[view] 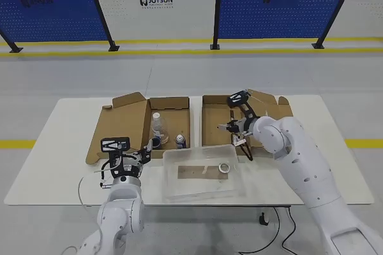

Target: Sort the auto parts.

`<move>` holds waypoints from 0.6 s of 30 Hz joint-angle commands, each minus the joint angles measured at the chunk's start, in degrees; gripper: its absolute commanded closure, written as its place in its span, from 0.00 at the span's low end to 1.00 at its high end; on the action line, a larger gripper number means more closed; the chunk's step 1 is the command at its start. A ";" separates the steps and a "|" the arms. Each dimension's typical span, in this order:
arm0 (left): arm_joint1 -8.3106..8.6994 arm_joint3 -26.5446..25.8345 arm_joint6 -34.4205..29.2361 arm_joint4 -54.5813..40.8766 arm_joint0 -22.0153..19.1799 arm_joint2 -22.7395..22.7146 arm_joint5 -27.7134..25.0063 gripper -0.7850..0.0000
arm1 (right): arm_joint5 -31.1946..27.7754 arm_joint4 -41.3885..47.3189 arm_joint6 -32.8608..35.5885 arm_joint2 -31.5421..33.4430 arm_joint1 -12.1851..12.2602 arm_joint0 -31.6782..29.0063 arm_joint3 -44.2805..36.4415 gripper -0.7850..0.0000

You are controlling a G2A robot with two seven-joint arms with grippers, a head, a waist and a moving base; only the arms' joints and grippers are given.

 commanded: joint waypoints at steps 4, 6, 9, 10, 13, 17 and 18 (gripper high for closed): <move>0.00 0.00 0.00 0.00 0.00 0.00 0.00 0.00 | -2.40 -1.67 4.60 1.54 1.29 -7.29 -12.77 0.00; 0.00 0.00 0.00 0.00 0.00 0.00 0.00 0.00 | -2.84 -1.81 5.78 1.62 1.55 -9.31 -16.15 0.00; 0.00 0.00 0.00 0.00 0.00 0.00 0.00 0.00 | -3.94 -0.99 6.94 0.76 1.66 -11.37 -19.73 0.04; 0.00 0.00 0.00 0.00 0.00 0.00 0.00 0.00 | -4.36 -1.09 7.20 0.34 1.67 -11.74 -20.37 0.05; 0.00 0.00 0.00 0.00 0.00 0.00 0.00 0.00 | -5.63 2.71 4.86 -0.17 1.51 -12.99 -19.73 0.07; 0.00 0.00 0.00 0.00 0.00 0.00 0.00 0.00 | -5.76 2.97 4.17 -1.74 1.29 -13.35 -17.52 0.16; 0.00 0.00 0.00 0.00 0.00 0.00 0.00 0.00 | -5.87 3.02 4.13 -2.24 1.21 -13.29 -16.81 0.17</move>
